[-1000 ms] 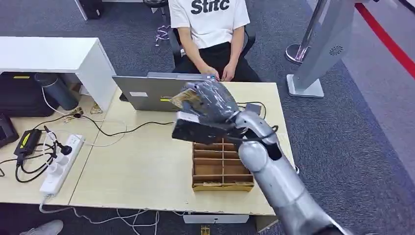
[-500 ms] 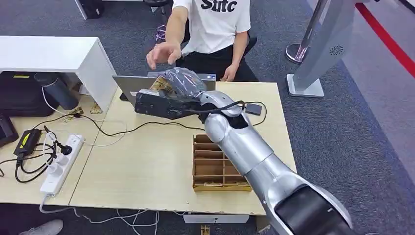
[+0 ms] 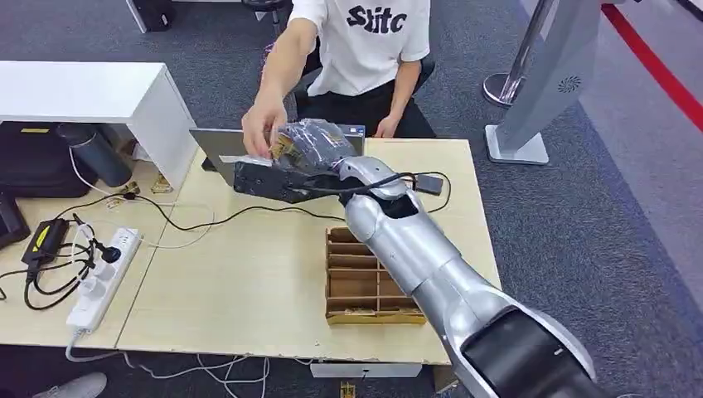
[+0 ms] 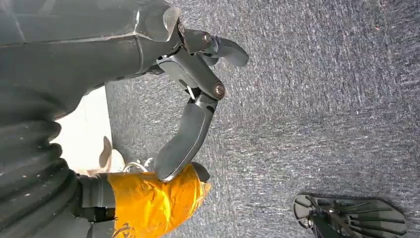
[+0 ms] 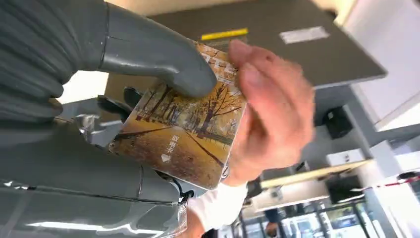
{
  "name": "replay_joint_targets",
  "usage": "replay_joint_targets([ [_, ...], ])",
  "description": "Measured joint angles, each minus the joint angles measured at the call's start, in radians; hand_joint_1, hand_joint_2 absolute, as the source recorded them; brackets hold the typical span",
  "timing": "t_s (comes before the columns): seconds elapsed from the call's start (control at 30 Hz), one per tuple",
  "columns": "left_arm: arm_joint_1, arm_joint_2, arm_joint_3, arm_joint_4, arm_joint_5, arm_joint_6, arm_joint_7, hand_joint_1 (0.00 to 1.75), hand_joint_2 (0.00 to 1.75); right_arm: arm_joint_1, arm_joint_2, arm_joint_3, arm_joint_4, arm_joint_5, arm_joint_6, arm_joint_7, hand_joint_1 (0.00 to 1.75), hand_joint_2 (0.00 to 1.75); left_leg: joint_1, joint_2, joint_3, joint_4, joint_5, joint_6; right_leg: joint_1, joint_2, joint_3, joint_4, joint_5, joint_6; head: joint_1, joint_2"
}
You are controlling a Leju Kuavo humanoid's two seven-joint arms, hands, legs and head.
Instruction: Pass the card to the sensor for recognition and then transmit it.
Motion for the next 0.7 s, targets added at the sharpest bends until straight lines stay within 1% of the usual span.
replay_joint_targets([
  [0.13, 0.000, 0.000, 0.000, 0.000, 0.000, 0.000, 0.000, 0.00, 1.75, -0.002, 0.000, 0.001, 0.006, 0.013, -0.013, 0.011, 1.73, 1.75, 0.000, 0.000, -0.001, 0.000, 0.000, 0.000, 0.000, 0.000, -0.001, 0.000, 0.000, 0.000, 0.000, 0.000],
  [0.17, 0.000, 0.000, 0.000, 0.000, 0.001, 0.000, 0.000, 0.00, 1.75, -0.003, 0.000, 0.001, 0.008, 0.021, -0.017, 0.016, 1.29, 1.75, 0.000, 0.000, -0.001, 0.000, 0.000, 0.000, 0.000, 0.000, -0.001, 0.000, 0.000, 0.000, 0.000, 0.000],
  [0.2, 0.000, -0.001, 0.000, 0.000, 0.002, 0.000, 0.000, 0.00, 1.75, -0.002, 0.000, 0.001, 0.008, 0.030, -0.020, 0.020, 0.03, 1.75, 0.000, 0.000, -0.001, 0.000, 0.000, 0.000, 0.000, 0.000, -0.001, 0.000, 0.000, 0.000, 0.000, 0.000],
  [0.37, 0.000, -0.003, -0.001, 0.000, 0.003, 0.000, 0.001, 0.00, 1.75, -0.002, 0.000, 0.001, 0.008, 0.050, -0.027, 0.025, 0.03, 1.75, 0.000, 0.000, -0.002, 0.000, -0.002, 0.000, 0.000, 0.000, -0.002, 0.000, -0.001, -0.001, 0.000, 0.000],
  [0.4, 0.000, -0.003, -0.001, 0.000, 0.003, 0.000, 0.001, 0.00, 1.75, -0.002, 0.000, 0.001, 0.008, 0.050, -0.028, 0.026, 0.00, 1.75, 0.000, 0.000, -0.002, 0.000, -0.002, 0.000, 0.000, 0.000, -0.002, 0.000, -0.001, -0.001, 0.000, 0.000],
  [0.6, 0.000, -0.004, -0.002, 0.000, 0.006, 0.000, 0.002, 0.00, 1.75, 0.001, 0.000, 0.002, 0.006, 0.063, -0.032, 0.026, 0.00, 1.75, 0.000, 0.000, -0.001, 0.000, -0.002, 0.000, 0.000, 0.000, -0.002, 0.000, -0.001, -0.001, 0.000, 0.000],
  [0.7, 0.000, -0.005, -0.003, 0.000, 0.009, 0.000, 0.002, 0.00, 1.75, 0.016, -0.001, 0.001, -0.021, 0.087, -0.042, 0.025, 0.00, 1.75, 0.000, 0.000, -0.001, 0.000, -0.002, 0.000, 0.000, 0.000, -0.002, 0.000, -0.001, -0.001, 0.000, 0.000],
])
